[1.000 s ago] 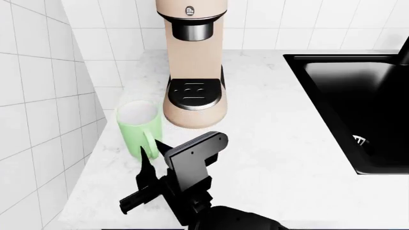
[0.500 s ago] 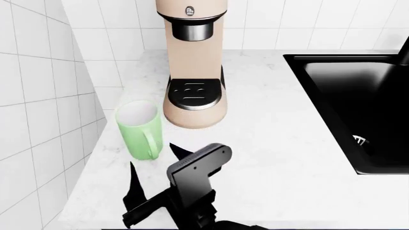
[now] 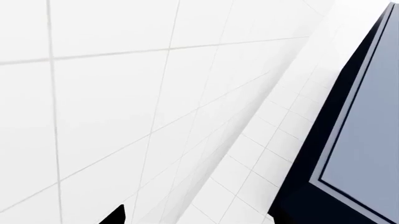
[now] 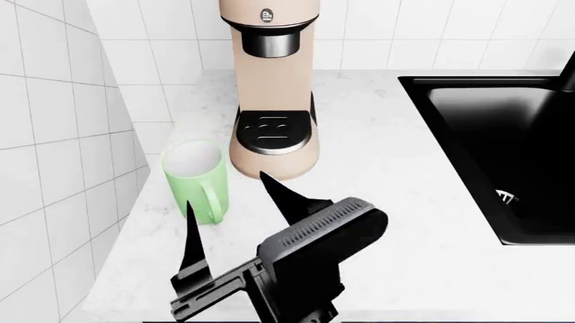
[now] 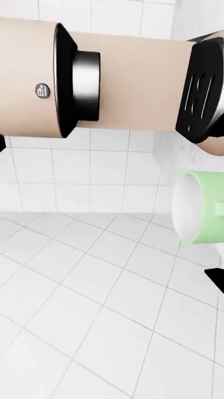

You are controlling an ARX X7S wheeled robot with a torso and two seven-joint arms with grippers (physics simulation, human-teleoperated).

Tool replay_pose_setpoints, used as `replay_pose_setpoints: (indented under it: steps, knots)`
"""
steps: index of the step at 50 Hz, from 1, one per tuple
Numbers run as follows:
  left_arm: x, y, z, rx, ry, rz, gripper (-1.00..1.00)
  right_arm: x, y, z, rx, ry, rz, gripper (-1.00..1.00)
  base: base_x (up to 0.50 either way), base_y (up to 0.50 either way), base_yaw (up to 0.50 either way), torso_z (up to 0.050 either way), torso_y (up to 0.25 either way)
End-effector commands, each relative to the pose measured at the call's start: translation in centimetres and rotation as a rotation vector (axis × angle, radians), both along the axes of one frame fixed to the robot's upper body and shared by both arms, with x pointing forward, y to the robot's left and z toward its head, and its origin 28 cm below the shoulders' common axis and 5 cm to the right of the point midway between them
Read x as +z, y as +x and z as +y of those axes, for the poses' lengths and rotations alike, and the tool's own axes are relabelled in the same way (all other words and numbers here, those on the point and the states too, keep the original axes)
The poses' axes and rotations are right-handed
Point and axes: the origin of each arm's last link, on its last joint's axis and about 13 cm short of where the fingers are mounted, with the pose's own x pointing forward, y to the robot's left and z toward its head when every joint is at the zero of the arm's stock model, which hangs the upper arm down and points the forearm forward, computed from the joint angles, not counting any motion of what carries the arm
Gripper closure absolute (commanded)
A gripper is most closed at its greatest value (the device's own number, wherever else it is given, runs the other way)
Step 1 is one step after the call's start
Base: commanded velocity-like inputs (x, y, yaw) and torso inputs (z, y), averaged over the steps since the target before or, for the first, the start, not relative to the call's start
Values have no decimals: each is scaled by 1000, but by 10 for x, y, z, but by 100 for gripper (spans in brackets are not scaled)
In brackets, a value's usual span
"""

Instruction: Pick the mug from under the coffee machine dispenser and place it on the counter.

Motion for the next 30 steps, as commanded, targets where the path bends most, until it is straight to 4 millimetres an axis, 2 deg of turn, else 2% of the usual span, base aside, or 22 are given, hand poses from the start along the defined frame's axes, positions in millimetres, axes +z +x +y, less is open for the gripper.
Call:
replay_pose_setpoints:
  steps: [1,6,15,30]
  knots:
    - [1,-1,-1,-1,3,-2,-100,28,-14,-9,-23,46,-93,-100,0,0,0,0,0]
    - [2,-1,-2,-5,7,-3,-100,42,-15,-14,-48,62,-129,-100,0,0,0,0,0]
    - [4,1,-7,-48,44,19,-100,55,-13,-23,-101,77,-157,-100,0,0,0,0,0]
    - [17,0,-26,-33,254,104,-100,54,-13,-26,-116,89,-151,-100,0,0,0,0,0]
